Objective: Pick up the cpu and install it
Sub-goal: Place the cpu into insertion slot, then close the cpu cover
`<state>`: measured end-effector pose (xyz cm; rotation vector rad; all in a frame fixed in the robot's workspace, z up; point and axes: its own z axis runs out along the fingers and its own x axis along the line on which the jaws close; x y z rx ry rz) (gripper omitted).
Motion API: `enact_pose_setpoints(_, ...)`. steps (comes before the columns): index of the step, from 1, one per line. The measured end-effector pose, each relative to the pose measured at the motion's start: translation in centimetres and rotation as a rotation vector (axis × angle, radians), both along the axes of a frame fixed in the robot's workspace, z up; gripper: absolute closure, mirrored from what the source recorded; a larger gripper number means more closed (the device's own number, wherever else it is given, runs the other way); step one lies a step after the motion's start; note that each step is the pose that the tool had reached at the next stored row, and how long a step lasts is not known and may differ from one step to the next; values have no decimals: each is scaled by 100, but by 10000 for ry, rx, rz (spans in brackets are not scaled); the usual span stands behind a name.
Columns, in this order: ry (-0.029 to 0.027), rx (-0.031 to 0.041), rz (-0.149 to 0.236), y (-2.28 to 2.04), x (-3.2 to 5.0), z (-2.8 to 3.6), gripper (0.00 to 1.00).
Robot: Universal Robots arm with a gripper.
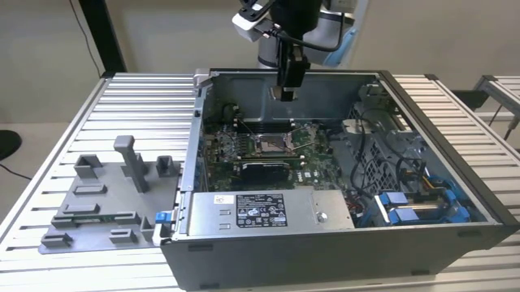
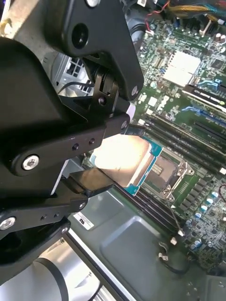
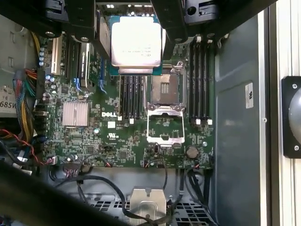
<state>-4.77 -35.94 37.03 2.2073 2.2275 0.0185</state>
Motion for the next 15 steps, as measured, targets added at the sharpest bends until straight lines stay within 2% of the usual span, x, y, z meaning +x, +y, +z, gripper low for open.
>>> enact_pose_setpoints(4, 0, 0, -1, 32, 14, -29, 100)
enact_pose_setpoints(10, 0, 0, -4, 122, 23, -82, 100)
enact_pose_setpoints(15, -2, 3, -4, 144, 32, -111, 100)
